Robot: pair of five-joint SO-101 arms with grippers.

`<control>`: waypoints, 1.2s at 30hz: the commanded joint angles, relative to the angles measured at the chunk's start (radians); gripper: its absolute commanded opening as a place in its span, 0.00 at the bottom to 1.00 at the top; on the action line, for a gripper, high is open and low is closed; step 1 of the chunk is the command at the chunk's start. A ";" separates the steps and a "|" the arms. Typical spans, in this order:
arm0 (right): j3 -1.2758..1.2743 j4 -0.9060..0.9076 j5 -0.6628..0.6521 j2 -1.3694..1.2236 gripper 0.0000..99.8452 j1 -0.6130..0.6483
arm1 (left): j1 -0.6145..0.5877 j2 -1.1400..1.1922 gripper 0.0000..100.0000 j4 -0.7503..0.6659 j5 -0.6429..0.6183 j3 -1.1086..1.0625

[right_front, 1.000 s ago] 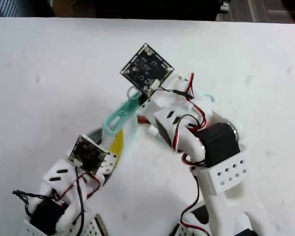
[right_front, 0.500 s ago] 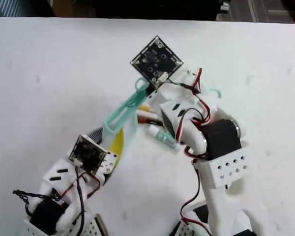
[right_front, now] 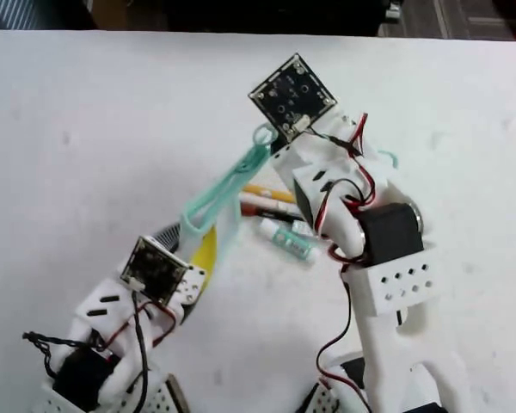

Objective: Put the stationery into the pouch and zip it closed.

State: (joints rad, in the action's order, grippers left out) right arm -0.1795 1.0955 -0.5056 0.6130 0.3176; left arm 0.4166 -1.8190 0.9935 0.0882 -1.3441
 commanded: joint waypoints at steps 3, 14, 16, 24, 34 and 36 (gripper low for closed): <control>0.017 -0.047 -0.002 0.004 0.02 -0.058 | -0.008 -0.010 0.02 0.017 0.012 0.023; 0.038 -0.053 0.009 -0.076 0.02 -0.107 | -0.008 -0.010 0.02 0.017 0.012 0.023; 0.038 -0.047 0.052 -0.044 0.03 -0.082 | -0.008 -0.010 0.02 0.017 0.012 0.023; 0.038 0.030 0.118 0.101 0.37 0.039 | -0.010 -0.010 0.02 0.015 0.012 0.023; 0.038 0.355 0.095 0.285 0.30 0.154 | -0.012 -0.010 0.02 0.014 0.011 0.025; 0.038 0.444 0.095 0.311 0.30 0.150 | -0.012 -0.010 0.02 0.014 0.011 0.025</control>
State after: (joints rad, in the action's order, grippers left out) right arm -0.1765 1.4316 -0.4012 0.8784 0.4634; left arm 0.4181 -1.8251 1.0027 0.0913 -1.3441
